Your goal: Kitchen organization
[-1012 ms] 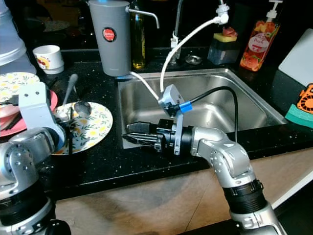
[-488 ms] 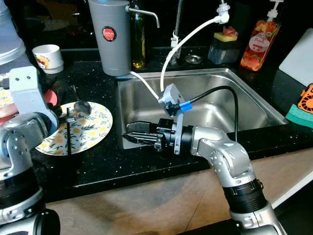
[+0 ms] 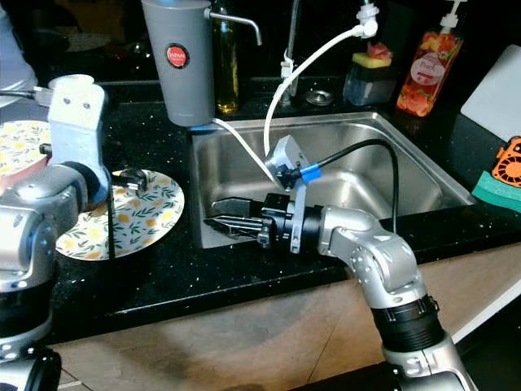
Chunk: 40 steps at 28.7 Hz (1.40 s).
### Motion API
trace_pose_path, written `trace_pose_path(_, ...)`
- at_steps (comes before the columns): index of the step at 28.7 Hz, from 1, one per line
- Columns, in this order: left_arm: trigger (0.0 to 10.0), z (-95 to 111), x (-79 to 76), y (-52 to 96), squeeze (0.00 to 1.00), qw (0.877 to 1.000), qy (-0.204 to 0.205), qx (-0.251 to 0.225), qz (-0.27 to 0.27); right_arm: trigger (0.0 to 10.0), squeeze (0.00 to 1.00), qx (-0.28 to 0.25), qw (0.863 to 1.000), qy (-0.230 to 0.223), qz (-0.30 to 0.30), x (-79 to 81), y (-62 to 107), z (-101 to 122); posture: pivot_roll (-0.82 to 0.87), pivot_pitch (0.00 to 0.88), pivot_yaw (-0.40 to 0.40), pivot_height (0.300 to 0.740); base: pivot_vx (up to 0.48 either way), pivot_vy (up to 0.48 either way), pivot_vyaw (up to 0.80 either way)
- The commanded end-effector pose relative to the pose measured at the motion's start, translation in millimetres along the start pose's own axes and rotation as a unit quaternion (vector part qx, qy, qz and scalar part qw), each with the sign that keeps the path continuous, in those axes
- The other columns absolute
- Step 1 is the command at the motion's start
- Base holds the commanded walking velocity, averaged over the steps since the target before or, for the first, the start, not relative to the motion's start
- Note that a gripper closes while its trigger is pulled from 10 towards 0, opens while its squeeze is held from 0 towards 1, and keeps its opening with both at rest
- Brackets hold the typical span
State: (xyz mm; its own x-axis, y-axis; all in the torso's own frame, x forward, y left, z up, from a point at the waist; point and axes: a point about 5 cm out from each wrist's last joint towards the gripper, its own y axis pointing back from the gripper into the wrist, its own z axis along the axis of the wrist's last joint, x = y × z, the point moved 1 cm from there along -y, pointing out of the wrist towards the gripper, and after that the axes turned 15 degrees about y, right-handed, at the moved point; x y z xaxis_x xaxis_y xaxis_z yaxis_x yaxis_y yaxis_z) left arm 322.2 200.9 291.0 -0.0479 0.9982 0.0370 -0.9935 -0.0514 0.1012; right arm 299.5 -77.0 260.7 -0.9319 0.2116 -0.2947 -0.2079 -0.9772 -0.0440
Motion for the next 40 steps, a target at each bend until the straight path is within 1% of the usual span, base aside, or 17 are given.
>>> trace_pose_path(1, 10.0, -6, 3.4, 1.2, 1.00, 1.000, -0.014, 0.016, 0.008, 10.0, 0.00, -0.002, 1.000, 0.002, 0.000, 0.2, 1.6, 2, 0.02, 0.109, -0.021, 0.740, 0.000, 0.000, 0.00)
trace_pose_path(4, 10.0, -12, 8.6, 4.1, 1.00, 0.999, -0.027, 0.029, 0.001, 10.0, 0.00, -0.002, 1.000, 0.002, 0.002, 0.5, 1.3, 2, 0.02, 0.109, -0.021, 0.740, 0.000, 0.000, 0.00)
trace_pose_path(6, 10.0, -14, 8.0, 5.7, 1.00, 0.999, -0.009, 0.037, -0.006, 10.0, 0.00, -0.002, 1.000, 0.002, 0.003, 0.5, 1.2, 2, 0.02, 0.110, -0.022, 0.740, 0.000, 0.000, 0.00)
trace_pose_path(10, 10.0, -18, 9.8, 7.4, 1.00, 0.998, 0.055, 0.041, 0.006, 10.0, 0.00, -0.002, 1.000, 0.002, 0.005, 0.7, 0.8, 2, 0.02, 0.110, -0.022, 0.740, 0.000, 0.000, 0.00)
trace_pose_path(14, 10.0, -12, 6.4, 6.5, 1.00, 0.994, 0.108, -0.010, 0.007, 10.0, 0.00, -0.004, 1.000, 0.005, -0.008, -1.3, 0.4, 1, 0.02, 0.111, -0.023, 0.740, 0.000, 0.000, 0.00)
trace_pose_path(15, 10.0, -9, 4.7, 5.5, 1.00, 0.990, 0.139, -0.028, 0.000, 10.0, 0.00, -0.011, 0.999, 0.013, -0.044, -8.1, -1.2, 2, 0.02, 0.112, -0.025, 0.740, 0.000, 0.000, 0.00)
trace_pose_path(16, 10.0, -6, 3.9, 4.7, 0.00, 0.987, 0.155, -0.043, -0.004, 10.0, 0.00, -0.017, 0.995, 0.020, -0.097, -19.0, -2.5, 4, 0.02, 0.112, -0.025, 0.740, 0.000, 0.000, 0.00)
trace_pose_path(17, 10.0, -2, 4.1, 4.2, 0.00, 0.987, 0.150, -0.063, -0.008, 10.0, 0.00, -0.033, 0.977, 0.020, -0.208, -41.2, -2.2, 7, 0.02, 0.111, -0.024, 0.740, 0.000, 0.000, 0.00)
trace_pose_path(18, 10.0, -2, 4.1, 4.2, 0.00, 0.987, 0.150, -0.063, -0.008, 10.0, 0.00, -0.033, 0.977, 0.020, -0.208, -41.2, -2.2, 7, 0.02, 0.111, -0.024, 0.740, 0.000, 0.000, 0.00)
trace_pose_path(19, 10.0, 2, 3.1, 5.2, 0.00, 0.987, 0.131, -0.088, -0.008, 10.0, 0.00, -0.054, 0.957, -0.006, -0.284, -56.9, 4.8, 8, 0.02, 0.109, -0.024, 0.740, 0.000, 0.000, 0.00)
trace_pose_path(21, 10.0, 7, -0.3, 7.0, 0.00, 0.987, 0.115, -0.113, -0.014, 10.0, 0.00, -0.058, 0.947, -0.013, -0.316, -62.2, 10.1, 6, 0.02, 0.109, -0.022, 0.740, 0.000, 0.000, 0.00)
trace_pose_path(24, 10.0, 5, -3.2, 6.7, 0.00, 0.991, 0.090, -0.098, -0.004, 10.0, 0.00, -0.054, 0.948, -0.017, -0.314, -59.7, 11.1, 4, 0.02, 0.109, -0.022, 0.740, 0.000, 0.000, 0.00)
trace_pose_path(30, 10.0, -20, -11.6, 6.0, 0.00, 0.983, 0.177, 0.008, 0.052, 10.0, 0.00, -0.036, 0.959, -0.017, -0.279, -54.1, 9.3, -1, 0.01, 0.100, -0.020, 0.740, 0.000, 0.000, 0.00)
trace_pose_path(37, 10.0, -30, -25.4, 8.3, 0.02, 0.972, 0.216, 0.034, 0.088, 10.0, 0.00, -0.033, 0.962, -0.016, -0.270, -54.7, 6.6, -2, 0.02, 0.090, -0.024, 0.740, 0.000, 0.000, 0.00)
trace_pose_path(38, 10.0, -30, -27.1, 9.0, 0.25, 0.970, 0.225, 0.042, 0.083, 10.0, 0.00, -0.033, 0.963, -0.015, -0.268, -54.5, 6.2, -1, 0.02, 0.089, -0.025, 0.740, 0.000, 0.000, 0.00)
trace_pose_path(39, 10.0, -31, -28.2, 9.5, 0.25, 0.969, 0.231, 0.048, 0.079, 10.0, 0.00, -0.034, 0.963, -0.015, -0.266, -54.3, 6.0, -1, 0.02, 0.089, -0.025, 0.740, 0.000, 0.000, 0.00)
trace_pose_path(40, 10.0, -31, -31.6, 10.6, 1.00, 0.966, 0.247, 0.057, 0.055, 10.0, 0.00, -0.035, 0.964, -0.016, -0.264, -54.3, 5.4, -1, 0.02, 0.087, -0.025, 0.740, 0.000, 0.000, 0.00)
